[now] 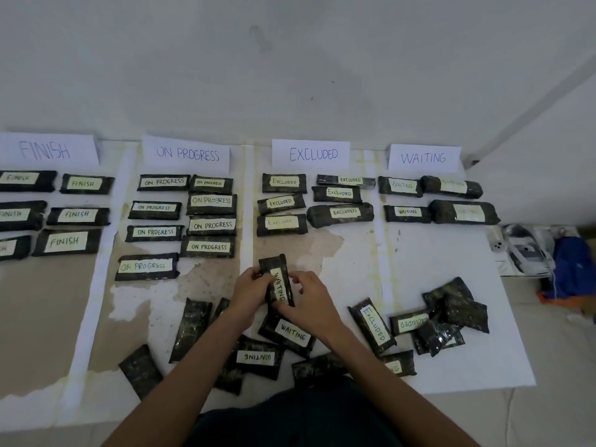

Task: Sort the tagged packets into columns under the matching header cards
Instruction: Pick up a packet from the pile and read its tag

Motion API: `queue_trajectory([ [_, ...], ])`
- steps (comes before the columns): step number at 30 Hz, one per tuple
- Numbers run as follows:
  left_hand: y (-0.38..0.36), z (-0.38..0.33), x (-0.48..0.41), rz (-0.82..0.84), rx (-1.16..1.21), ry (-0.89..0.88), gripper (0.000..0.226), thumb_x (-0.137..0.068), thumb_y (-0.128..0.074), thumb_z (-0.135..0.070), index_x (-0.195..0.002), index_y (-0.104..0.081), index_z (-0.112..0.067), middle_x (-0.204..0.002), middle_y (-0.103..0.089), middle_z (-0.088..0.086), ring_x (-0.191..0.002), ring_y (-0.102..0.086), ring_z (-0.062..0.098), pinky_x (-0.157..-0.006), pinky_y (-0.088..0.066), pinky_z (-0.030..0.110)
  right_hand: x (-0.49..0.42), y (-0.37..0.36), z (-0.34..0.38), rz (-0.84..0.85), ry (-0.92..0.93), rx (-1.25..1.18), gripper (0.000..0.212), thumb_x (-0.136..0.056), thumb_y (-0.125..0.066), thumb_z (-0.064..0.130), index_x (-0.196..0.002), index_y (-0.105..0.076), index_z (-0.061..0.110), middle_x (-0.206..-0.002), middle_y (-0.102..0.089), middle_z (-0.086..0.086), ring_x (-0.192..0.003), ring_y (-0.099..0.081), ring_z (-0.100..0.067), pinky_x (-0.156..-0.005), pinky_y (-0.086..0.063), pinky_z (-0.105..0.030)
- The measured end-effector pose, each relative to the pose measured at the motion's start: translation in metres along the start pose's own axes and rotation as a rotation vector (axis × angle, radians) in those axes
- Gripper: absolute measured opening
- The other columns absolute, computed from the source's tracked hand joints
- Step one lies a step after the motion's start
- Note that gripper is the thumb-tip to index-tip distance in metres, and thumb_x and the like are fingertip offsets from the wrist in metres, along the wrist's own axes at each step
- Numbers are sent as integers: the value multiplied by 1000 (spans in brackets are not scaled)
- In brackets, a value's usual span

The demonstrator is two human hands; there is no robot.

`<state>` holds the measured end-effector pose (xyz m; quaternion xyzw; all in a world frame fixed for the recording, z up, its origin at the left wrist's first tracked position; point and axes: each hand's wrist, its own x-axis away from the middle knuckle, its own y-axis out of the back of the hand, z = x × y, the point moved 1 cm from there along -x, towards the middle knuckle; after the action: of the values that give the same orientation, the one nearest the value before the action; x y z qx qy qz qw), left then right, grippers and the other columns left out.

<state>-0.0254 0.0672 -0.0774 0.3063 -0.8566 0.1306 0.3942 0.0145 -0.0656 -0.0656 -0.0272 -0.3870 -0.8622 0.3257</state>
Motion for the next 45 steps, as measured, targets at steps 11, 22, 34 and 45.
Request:
queue_trajectory([
  [11,-35,-1,13,170,-40,-47,28,-86,-61,-7,-112,-50,-6,-107,-63,12,-89,-66,20,-69,-57,31,0,28,-26,-56,49,130,60,-73,-74,21,-127,-49,15,-118,-54,-8,-106,-48,-26,-89,-46,-38],
  [22,-96,-21,1,263,-673,-440,31,-85,-57,-14,-115,-51,-20,-103,-58,-2,-91,-56,13,-72,-44,23,-34,162,-118,-161,-60,463,50,-76,-62,1,-124,-54,14,-120,-57,-9,-101,-53,-33,-82,-45,-44],
  [34,-180,-9,-44,414,-1082,-648,39,-85,-52,-12,-124,-48,-15,-126,-50,8,-120,-41,25,-96,-38,33,-98,209,-199,-92,-6,623,50,-76,-60,-4,-124,-55,9,-121,-55,-16,-108,-51,-38,-77,-42,-42],
  [45,-158,9,-30,408,-1201,-787,42,-84,-54,-10,-126,-48,-13,-130,-48,8,-118,-42,28,-92,-44,41,-41,180,-169,-109,-118,473,56,-78,-63,6,-131,-47,10,-129,-48,-16,-114,-47,-33,-92,-41,-42],
])
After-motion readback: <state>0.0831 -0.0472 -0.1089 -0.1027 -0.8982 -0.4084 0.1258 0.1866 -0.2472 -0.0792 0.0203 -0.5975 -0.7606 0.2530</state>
